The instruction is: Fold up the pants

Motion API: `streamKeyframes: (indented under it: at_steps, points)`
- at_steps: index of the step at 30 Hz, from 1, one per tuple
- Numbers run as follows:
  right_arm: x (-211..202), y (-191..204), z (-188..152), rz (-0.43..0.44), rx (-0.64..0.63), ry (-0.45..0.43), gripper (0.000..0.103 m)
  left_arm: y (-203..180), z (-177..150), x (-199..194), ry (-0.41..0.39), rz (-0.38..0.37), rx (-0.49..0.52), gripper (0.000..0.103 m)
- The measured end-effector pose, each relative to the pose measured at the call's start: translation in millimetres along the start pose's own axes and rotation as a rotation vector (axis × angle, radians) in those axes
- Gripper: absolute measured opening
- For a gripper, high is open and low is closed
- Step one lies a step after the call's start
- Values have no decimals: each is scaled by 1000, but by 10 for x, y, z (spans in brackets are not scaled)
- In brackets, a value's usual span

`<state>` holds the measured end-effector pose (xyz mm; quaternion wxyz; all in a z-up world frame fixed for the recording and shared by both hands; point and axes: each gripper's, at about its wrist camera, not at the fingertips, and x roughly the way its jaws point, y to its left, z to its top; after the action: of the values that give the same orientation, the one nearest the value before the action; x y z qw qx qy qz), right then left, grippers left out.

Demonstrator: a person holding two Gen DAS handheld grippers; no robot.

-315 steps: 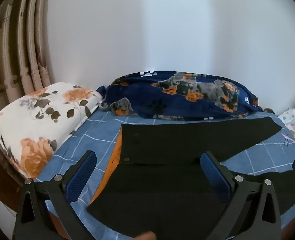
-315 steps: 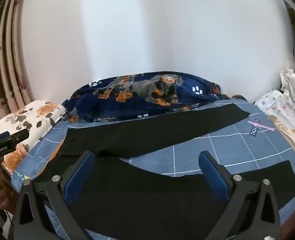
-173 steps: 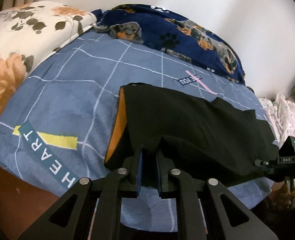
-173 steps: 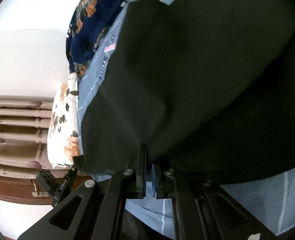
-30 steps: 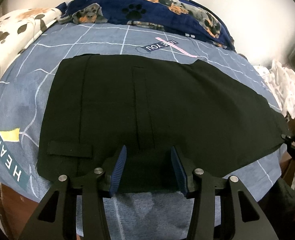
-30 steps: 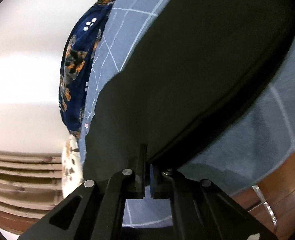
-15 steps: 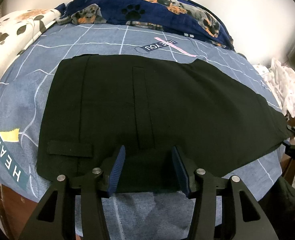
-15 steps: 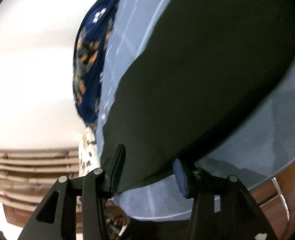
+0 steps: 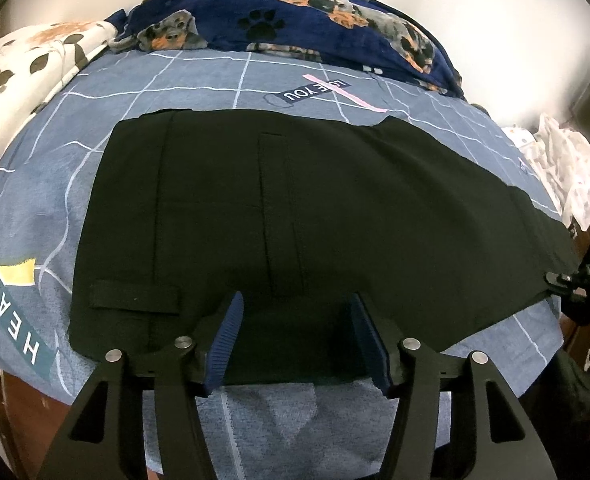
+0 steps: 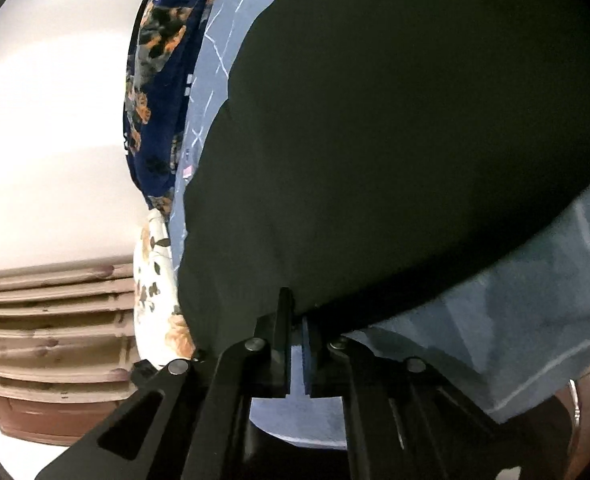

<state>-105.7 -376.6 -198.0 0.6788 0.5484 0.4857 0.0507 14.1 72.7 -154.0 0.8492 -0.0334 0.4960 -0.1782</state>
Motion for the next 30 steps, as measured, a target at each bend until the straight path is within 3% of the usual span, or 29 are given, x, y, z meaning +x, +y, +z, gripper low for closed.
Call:
streamKeyframes:
  at_steps: [3, 9, 13, 14, 16, 18, 21, 23, 27, 30]
  points:
    - [-19, 57, -44, -41, -54, -5, 3, 5, -6, 8, -1, -5, -7, 58]
    - [54, -143, 29, 20, 69, 33, 4, -40, -25, 14, -6, 11, 28, 63]
    - [-147, -179, 37, 74, 88, 14, 20, -69, -28, 22, -2, 21, 42, 65]
    - [-276, -172, 43, 72, 72, -13, 28, -66, -25, 23, -2, 19, 39, 65]
    - [-625, -229, 117, 56, 64, -95, 34, -54, -25, 22, -4, 11, 28, 65]
    - [-1055, -407, 238, 33, 86, -210, 35, -49, -28, 20, -7, 7, 24, 65]
    - [-1937, -887, 459, -80, 134, -470, 35, -44, -29, 18, -10, 0, 15, 65]
    - [-2386, -1187, 561, -70, 181, -586, 35, -32, -25, 14, -9, -8, 1, 65]
    - [-2874, -1555, 685, -60, 242, -689, 37, 8, -4, 10, -8, -25, -32, 65]
    - [-2951, -1682, 778, -29, 254, -704, 49, -7, 3, 14, -6, -15, -29, 65]
